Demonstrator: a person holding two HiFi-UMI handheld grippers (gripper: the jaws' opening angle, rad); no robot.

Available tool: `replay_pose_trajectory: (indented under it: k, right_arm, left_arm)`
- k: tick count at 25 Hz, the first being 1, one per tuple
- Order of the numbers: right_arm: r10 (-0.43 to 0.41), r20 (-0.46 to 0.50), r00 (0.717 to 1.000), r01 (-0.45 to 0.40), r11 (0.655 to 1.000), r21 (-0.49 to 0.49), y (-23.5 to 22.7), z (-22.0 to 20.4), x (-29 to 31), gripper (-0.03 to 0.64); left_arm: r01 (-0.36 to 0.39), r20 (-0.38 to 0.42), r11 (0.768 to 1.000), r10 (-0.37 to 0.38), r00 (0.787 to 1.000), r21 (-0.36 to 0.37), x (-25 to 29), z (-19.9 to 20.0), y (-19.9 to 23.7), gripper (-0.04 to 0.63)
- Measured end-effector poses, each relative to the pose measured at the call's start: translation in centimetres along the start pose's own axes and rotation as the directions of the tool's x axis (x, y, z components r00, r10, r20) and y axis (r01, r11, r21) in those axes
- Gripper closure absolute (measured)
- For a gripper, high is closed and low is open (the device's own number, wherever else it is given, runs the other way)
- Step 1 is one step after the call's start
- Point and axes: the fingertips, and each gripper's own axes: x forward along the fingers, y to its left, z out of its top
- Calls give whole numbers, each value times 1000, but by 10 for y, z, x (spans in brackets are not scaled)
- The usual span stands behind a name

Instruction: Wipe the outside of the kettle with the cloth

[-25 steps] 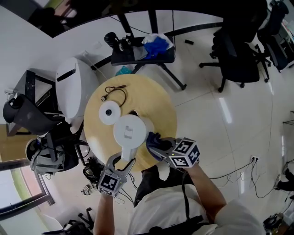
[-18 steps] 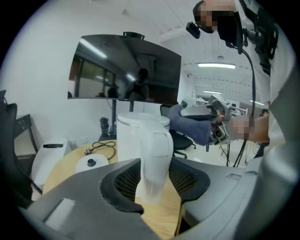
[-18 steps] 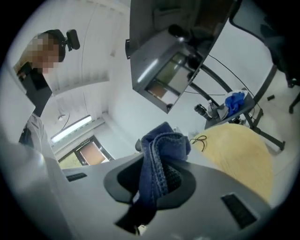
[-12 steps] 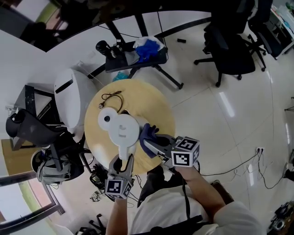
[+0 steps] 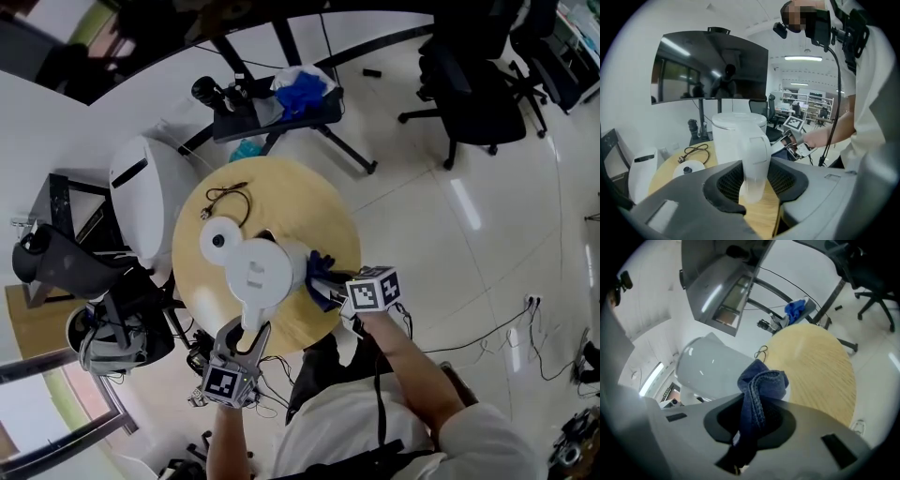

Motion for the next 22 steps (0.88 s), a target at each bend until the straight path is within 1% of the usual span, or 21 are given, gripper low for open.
replay_pose_trajectory:
  k: [2, 5, 7, 8, 11, 13, 16, 18, 20, 22]
  right_arm:
    - [-24, -39, 999, 26, 999, 45, -23, -12, 5, 552]
    - [-64, -97, 993, 72, 995, 76, -50, -32, 13, 552]
    - [-68, -106, 992, 77, 994, 80, -52, -38, 14, 552]
    - [-65, -106, 992, 73, 995, 67, -48, -38, 12, 552]
    - [-37, -80, 996, 36, 999, -18, -18, -27, -1, 552]
    - [-4, -45, 999, 0, 995, -103, 13, -11, -14, 552]
    - [47, -13, 999, -49, 967, -248, 64, 12, -34, 552]
    - [65, 1, 998, -61, 944, -325, 94, 24, -46, 552]
    - [64, 19, 998, -51, 922, -384, 114, 35, -54, 552]
    - [48, 34, 998, -28, 902, -431, 124, 43, -60, 552]
  left_arm:
    - [49, -34, 999, -48, 998, 24, -1, 1, -1, 434]
    - [117, -91, 991, -112, 989, 56, -2, -1, 0, 434]
    - [163, -128, 984, -153, 980, 77, -2, -2, 2, 433]
    - [184, -145, 979, -171, 975, 84, -1, -1, 3, 434]
    - [238, -181, 965, -216, 960, 109, -1, -2, 8, 434]
    - [260, -190, 958, -235, 953, 120, 0, -2, 10, 434]
    - [284, -196, 951, -258, 946, 121, 2, -2, 12, 434]
    - [302, -209, 945, -273, 939, 123, 2, -2, 13, 433]
    - [307, -219, 941, -273, 937, 141, 2, -2, 15, 433]
    - [287, -206, 946, -254, 945, 150, 4, -1, 18, 433]
